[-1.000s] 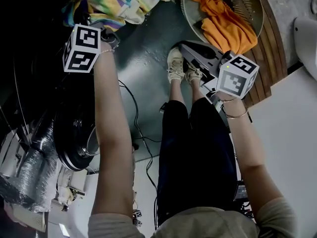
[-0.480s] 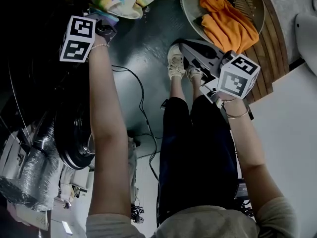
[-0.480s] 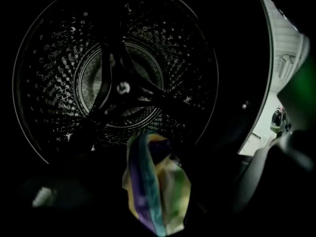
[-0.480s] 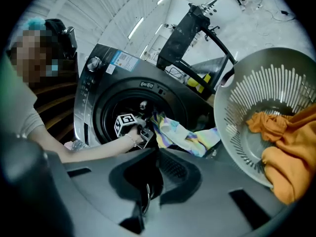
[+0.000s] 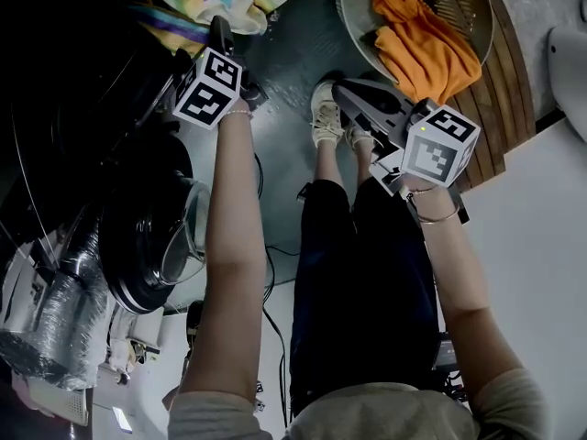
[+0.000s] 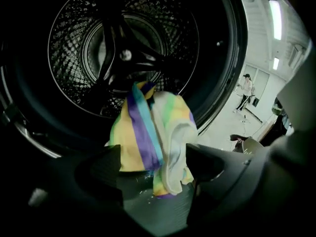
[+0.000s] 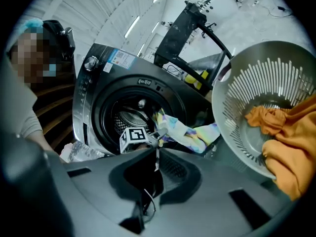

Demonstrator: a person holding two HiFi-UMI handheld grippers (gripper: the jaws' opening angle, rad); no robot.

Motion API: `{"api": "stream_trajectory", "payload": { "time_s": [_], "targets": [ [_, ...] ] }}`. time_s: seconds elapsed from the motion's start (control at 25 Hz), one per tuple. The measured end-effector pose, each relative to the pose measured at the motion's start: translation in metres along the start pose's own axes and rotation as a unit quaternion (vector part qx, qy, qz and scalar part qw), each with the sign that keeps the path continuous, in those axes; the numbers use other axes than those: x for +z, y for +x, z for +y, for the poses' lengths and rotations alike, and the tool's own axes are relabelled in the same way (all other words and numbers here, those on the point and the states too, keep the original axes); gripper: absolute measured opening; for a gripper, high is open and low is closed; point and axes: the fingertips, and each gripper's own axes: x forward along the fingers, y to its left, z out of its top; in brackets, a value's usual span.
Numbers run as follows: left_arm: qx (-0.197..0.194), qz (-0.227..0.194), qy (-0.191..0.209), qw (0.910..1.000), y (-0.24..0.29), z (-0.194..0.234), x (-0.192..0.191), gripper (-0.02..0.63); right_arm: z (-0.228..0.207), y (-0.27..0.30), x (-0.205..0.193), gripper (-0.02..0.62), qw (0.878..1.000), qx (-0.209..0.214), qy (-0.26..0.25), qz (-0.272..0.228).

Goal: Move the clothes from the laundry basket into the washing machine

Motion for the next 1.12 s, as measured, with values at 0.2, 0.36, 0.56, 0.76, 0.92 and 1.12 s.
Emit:
{"api": "stream_trajectory", "payload": {
  "time_s": [0.2,0.36,0.56,0.76,0.92,1.12],
  "targets": [
    [0.021,0.007,0.03,0.9993,0.027,0.001,-0.014,0.395,-0.011,0.0,0.003,0.02,1.0,-0.014,-0.004,0.004],
    [0.023,0.027,0.06,0.9975,0.035,0.008,-0.009,0.297,-0.015,0.005,-0.003,0.02,0.999,-0.026,0.01,0.02],
    [-0.007,0.02,0.044,0.9988,0.022,0.031,0.01,0.07,-0.009,0.021,-0.012,0.02,0.999,-0.031,0.017,0.032],
    [-0.014,-0.096,0.047,0.9942,-0.004,0.022,0.095,0.061,-0.001,0.019,0.0,0.02,1.0,-0.016,0.014,0.019],
    [-0.02,-0.148,0.061,0.9869,0.001,0.012,0.153,0.037,0.006,0.019,0.006,0.02,1.0,-0.009,0.011,0.019],
    [-0.012,-0.142,0.065,0.9877,0.027,0.015,0.16,0.047,0.008,0.022,0.001,0.02,1.0,-0.006,0.01,0.027]
  ]
}}
